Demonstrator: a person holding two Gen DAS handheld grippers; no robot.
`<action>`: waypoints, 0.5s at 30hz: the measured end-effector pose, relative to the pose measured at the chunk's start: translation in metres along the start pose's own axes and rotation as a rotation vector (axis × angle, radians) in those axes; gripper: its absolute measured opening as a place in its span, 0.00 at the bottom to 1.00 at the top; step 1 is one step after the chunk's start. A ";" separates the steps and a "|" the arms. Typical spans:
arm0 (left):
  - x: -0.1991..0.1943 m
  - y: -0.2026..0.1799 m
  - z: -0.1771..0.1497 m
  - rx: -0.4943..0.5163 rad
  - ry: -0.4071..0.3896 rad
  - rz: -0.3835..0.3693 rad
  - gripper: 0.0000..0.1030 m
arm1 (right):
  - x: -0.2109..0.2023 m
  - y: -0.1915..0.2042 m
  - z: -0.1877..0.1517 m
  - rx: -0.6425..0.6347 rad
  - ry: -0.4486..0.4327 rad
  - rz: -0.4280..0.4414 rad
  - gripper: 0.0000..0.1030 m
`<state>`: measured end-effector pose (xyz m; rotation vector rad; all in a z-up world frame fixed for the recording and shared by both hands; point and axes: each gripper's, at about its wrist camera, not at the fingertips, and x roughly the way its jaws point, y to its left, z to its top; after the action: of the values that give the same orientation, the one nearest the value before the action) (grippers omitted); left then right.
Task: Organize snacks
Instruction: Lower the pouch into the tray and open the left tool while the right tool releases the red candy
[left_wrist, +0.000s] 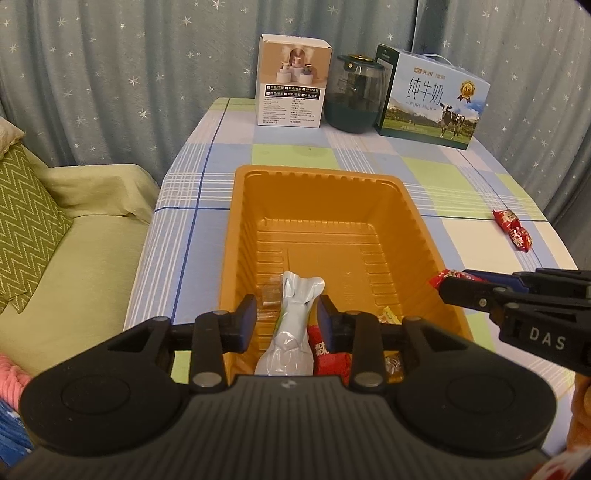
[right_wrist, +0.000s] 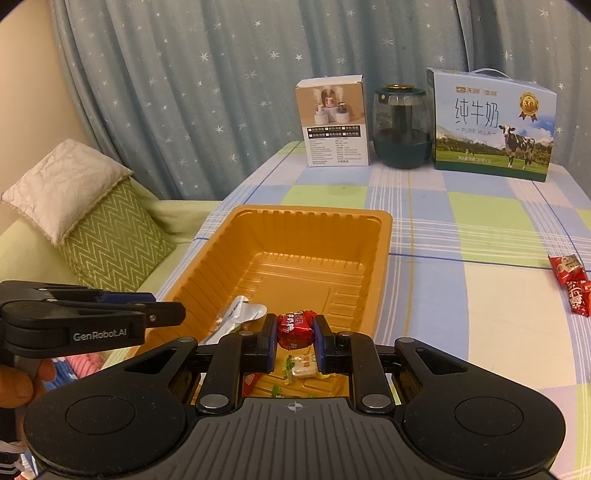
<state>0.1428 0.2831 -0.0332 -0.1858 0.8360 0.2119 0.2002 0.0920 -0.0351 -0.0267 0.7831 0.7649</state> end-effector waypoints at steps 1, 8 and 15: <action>-0.001 0.000 0.000 -0.004 -0.002 -0.001 0.31 | 0.000 0.001 0.000 -0.001 0.000 0.001 0.19; -0.002 0.000 -0.001 -0.003 -0.004 -0.001 0.31 | 0.003 0.005 0.000 -0.005 0.000 0.005 0.19; -0.002 0.002 -0.003 -0.010 -0.003 -0.001 0.31 | 0.007 0.007 0.001 -0.001 0.003 0.013 0.19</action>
<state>0.1386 0.2844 -0.0336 -0.1950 0.8317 0.2153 0.2002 0.1018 -0.0374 -0.0243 0.7865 0.7777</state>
